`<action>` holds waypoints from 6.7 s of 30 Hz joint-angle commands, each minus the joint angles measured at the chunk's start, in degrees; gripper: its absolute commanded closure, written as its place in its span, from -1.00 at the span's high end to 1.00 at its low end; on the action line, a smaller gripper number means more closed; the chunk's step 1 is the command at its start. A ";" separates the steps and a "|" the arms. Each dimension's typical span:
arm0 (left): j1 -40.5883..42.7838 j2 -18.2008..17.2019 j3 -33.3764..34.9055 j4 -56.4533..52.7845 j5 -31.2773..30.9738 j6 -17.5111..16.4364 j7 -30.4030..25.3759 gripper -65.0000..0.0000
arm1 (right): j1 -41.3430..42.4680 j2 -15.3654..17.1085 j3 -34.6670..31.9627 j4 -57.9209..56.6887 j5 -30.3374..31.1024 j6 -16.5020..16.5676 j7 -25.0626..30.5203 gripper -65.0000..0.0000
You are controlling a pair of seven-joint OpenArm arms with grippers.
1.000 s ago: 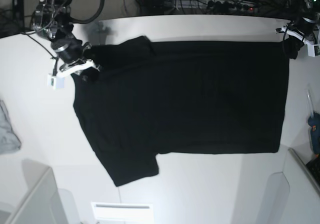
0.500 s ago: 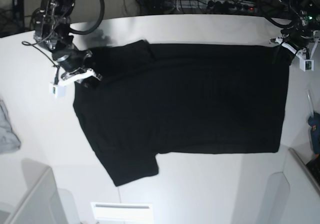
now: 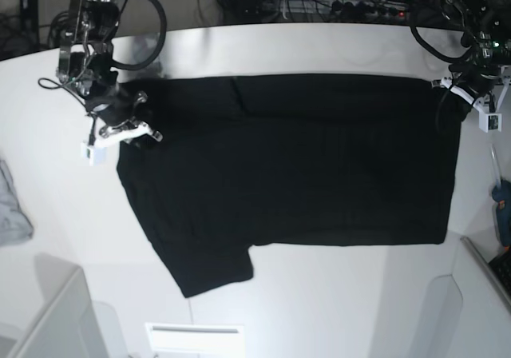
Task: Fold the T-shirt properly
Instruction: 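Drag the collar edge with both grippers to straighten the shirt, then regrip the shoulder corners with both grippers, then pull the collar edge with both grippers to flatten the shirt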
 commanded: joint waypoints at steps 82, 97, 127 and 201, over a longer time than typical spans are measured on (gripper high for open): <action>7.41 -2.79 -4.85 -17.96 -15.19 -0.30 -17.81 0.05 | -11.27 -8.99 17.51 -3.72 0.57 0.66 9.59 0.15; 3.01 -2.44 -4.59 -18.84 -10.44 -0.30 -17.72 -0.01 | -9.51 -8.90 17.51 -6.27 0.57 0.75 9.68 0.14; 1.96 -3.50 -4.68 -28.16 -27.15 -0.30 -14.29 0.02 | -9.51 -6.70 15.92 -6.53 0.57 0.75 9.77 0.14; 11.98 -6.14 -8.19 -8.90 -25.56 1.42 4.44 -1.00 | -14.69 -6.88 23.66 9.82 0.74 -10.60 -5.09 -1.00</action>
